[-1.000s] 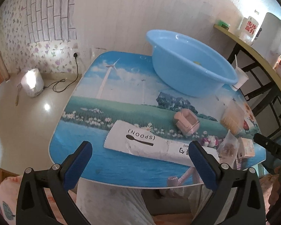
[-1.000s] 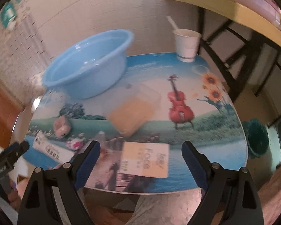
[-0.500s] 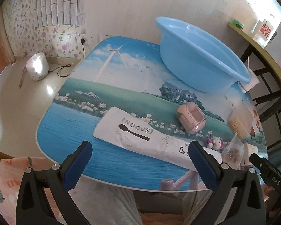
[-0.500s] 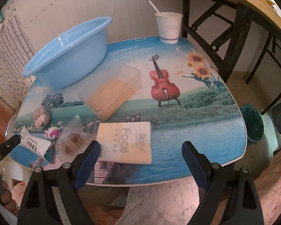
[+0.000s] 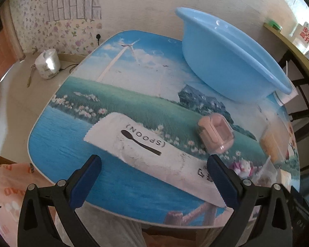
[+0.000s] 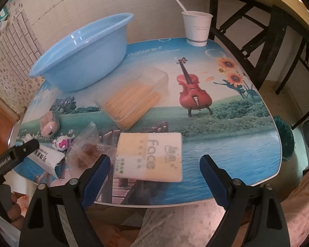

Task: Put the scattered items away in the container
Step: 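Withdraw both tools from the basin and move toward the spoon packet and tissue pack, then grasp the white spoon packet with the left tool while the right tool grasps the Face tissue pack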

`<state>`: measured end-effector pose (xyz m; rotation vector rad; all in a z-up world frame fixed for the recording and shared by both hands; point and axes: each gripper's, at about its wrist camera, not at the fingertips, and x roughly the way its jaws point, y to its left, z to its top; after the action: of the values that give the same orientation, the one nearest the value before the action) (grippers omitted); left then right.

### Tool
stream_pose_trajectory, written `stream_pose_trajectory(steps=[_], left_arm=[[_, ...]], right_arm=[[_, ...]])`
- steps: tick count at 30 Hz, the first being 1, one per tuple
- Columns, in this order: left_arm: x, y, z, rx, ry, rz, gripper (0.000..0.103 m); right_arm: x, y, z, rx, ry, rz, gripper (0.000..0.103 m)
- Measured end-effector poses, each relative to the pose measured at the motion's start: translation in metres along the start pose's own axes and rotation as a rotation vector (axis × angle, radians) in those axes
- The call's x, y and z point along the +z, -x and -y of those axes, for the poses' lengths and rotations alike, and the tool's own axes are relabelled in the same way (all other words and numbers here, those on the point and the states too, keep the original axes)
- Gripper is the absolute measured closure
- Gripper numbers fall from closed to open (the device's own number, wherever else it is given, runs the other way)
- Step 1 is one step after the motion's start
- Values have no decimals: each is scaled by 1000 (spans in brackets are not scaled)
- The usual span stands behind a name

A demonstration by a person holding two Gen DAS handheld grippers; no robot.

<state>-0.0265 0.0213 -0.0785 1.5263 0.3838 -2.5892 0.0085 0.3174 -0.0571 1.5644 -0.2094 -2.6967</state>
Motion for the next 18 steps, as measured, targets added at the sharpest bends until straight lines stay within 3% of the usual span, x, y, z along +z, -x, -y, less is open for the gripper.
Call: stream_pose_trajectory(steps=[10,18], left_arm=[[8,-8,-9,68,-34,29,0],[6,6,-37,67,63,2,1]], right_arm=[[1,-4,12,-34,-5,9,17],[6,1,24,-57,-23,22,19]])
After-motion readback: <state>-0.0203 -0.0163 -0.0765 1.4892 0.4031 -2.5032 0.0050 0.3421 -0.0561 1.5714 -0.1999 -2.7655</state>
